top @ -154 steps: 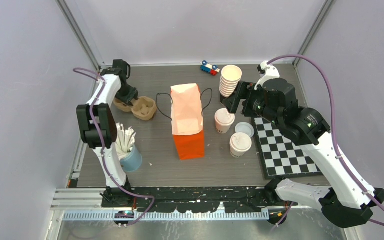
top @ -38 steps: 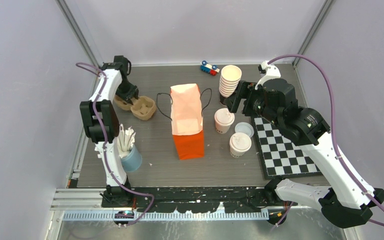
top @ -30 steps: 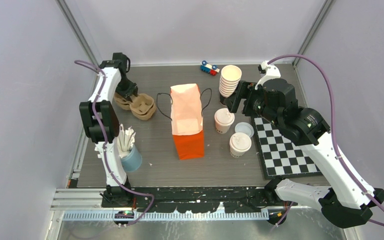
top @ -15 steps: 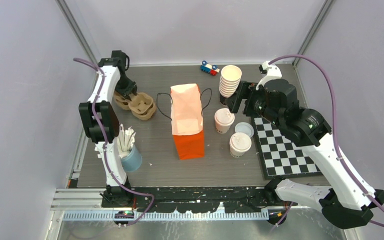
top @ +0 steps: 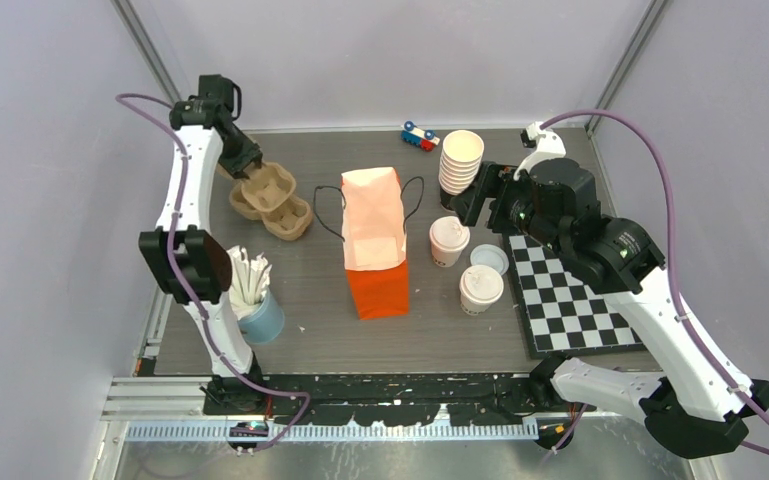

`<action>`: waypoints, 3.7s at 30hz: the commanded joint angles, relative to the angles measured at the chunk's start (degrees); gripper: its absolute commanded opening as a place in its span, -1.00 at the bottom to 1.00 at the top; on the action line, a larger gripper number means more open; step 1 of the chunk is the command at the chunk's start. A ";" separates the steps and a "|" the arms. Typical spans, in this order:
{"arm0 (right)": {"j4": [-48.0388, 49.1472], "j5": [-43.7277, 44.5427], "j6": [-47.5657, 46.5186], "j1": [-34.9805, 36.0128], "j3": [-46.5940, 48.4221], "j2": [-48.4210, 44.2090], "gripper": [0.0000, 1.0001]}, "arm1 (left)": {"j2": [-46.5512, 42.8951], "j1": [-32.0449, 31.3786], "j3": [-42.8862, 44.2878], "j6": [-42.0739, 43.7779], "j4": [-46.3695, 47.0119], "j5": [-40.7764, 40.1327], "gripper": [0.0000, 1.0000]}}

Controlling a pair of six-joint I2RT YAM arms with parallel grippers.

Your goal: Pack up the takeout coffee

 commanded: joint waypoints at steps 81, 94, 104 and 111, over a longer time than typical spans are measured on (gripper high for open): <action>10.78 -12.66 14.85 -0.03 4.40 12.33 -0.98 | -21.79 -32.60 -8.42 4.33 1.14 27.65 -0.47; 11.27 -13.13 15.18 0.00 2.11 11.05 -0.98 | -20.06 -34.90 -12.03 2.05 5.74 28.66 -0.46; 10.95 -13.02 14.60 -0.02 1.63 10.61 -0.97 | -19.70 -35.18 -10.18 1.59 7.77 25.90 -0.48; 10.85 -13.09 14.33 0.02 1.47 10.52 -0.96 | -21.08 -35.20 -12.40 0.91 11.64 25.07 -0.50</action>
